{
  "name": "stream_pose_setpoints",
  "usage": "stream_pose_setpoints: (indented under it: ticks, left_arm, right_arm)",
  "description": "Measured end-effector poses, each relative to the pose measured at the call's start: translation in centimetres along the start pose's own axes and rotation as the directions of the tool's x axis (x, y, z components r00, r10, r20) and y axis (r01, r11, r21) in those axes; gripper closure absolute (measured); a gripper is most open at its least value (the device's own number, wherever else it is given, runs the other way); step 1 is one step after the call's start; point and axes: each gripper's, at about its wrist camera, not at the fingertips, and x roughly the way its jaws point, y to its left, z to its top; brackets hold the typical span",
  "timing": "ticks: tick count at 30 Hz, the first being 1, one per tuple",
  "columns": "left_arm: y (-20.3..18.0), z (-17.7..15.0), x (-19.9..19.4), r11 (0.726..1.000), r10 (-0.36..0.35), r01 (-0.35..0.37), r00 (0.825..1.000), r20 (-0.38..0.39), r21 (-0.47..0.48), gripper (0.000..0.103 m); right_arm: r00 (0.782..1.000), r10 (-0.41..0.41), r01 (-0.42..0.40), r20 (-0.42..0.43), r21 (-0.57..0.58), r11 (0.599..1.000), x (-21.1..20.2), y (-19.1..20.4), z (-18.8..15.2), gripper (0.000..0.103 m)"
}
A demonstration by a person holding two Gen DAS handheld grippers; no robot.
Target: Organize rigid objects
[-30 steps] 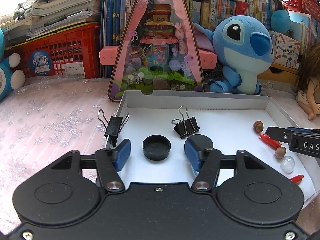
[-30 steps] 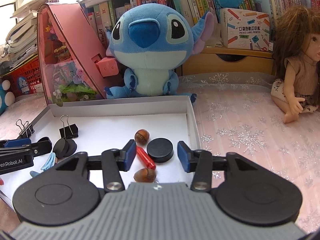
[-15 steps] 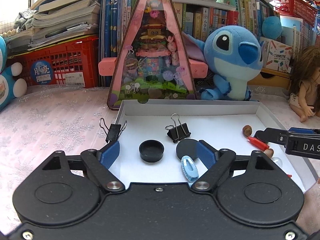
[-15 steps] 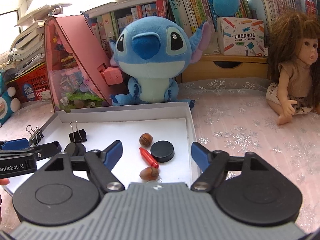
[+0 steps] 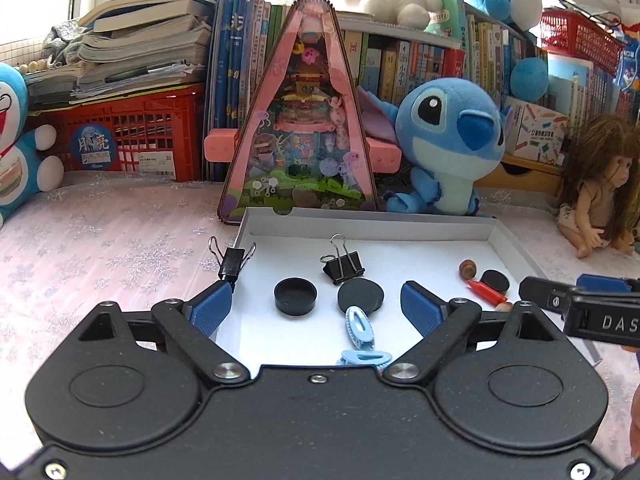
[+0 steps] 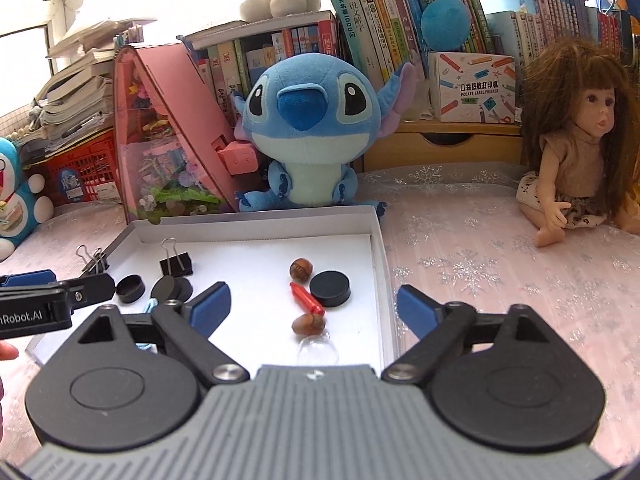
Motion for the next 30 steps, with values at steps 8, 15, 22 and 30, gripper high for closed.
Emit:
stream_pose_setpoints:
  ticks: [8, 15, 22, 30]
  left_arm:
    - [-0.2, -0.5, -2.4, 1.0, -0.013, 0.013, 1.0, 0.023, 0.0, 0.011]
    - [-0.5, -1.2, -4.4, 1.0, -0.023, 0.022, 0.999, 0.043, 0.016, 0.011]
    - [-0.7, -2.0, -6.1, 0.999, -0.048, 0.047, 0.998, 0.05, 0.023, 0.011]
    - [-1.2, -3.2, -7.4, 0.997, -0.061, 0.058, 0.997, 0.055, 0.051, 0.01]
  right_arm:
    - [1.0, 0.002, -0.002, 0.013, -0.016, 1.0, -2.1, 0.2, -0.7, 0.0]
    - [1.0, 0.009, -0.008, 0.018, -0.016, 1.0, -3.7, 0.1, -1.6, 0.0]
    - [1.0, 0.011, -0.011, 0.012, -0.017, 1.0, -4.9, -0.1, -2.4, 0.0]
    - [1.0, 0.003, -0.003, 0.001, -0.012, 1.0, -5.4, -0.2, -3.3, 0.0]
